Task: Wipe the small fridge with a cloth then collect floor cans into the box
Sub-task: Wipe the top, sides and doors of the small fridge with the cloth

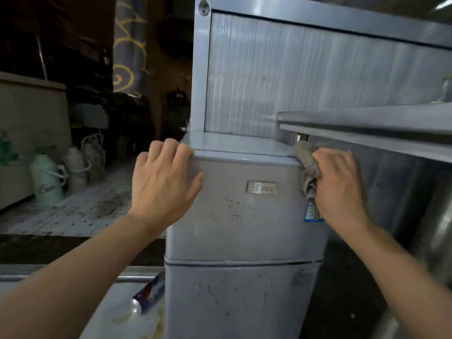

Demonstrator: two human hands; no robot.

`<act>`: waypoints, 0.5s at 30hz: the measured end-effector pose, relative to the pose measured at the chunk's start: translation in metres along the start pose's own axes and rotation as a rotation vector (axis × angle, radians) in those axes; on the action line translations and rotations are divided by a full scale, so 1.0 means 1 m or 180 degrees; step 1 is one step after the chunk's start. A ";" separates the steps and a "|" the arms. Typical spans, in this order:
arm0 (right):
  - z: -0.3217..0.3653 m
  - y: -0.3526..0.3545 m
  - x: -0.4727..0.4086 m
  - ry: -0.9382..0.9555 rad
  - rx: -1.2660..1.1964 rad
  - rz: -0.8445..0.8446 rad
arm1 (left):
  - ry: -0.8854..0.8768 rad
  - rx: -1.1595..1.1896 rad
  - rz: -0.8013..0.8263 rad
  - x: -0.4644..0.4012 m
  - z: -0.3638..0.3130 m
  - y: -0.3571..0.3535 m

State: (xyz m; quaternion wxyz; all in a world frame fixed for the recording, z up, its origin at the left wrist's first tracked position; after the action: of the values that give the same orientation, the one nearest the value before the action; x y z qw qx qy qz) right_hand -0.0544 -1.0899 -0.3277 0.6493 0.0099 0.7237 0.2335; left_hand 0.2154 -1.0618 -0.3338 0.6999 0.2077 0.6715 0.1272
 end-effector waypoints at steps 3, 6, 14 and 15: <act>0.003 -0.001 0.011 -0.0039 0.0012 -0.0263 | 0.0037 -0.0067 0.0010 0.005 -0.001 -0.002; -0.024 -0.002 0.044 -0.0702 -0.0327 -0.0410 | 0.0126 -0.0093 0.0065 0.008 -0.003 -0.004; -0.050 -0.015 0.021 -0.1037 -0.0818 -0.0274 | 0.0020 0.0054 0.0029 0.002 -0.038 -0.008; -0.050 -0.014 0.019 -0.1051 -0.0836 -0.0354 | 0.0011 0.0093 0.0011 0.003 -0.044 -0.010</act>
State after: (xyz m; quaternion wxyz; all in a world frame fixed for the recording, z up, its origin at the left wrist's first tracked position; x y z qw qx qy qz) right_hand -0.1007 -1.1131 -0.3480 0.7667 -0.0765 0.5703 0.2848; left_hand 0.1705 -1.0643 -0.3413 0.6954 0.2188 0.6741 0.1190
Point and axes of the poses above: each hand's wrist, its own x-axis away from the middle knuckle, its own y-axis out of the back of the hand, z = x × y, the point moved 10 cm from there along -x, towards the middle knuckle
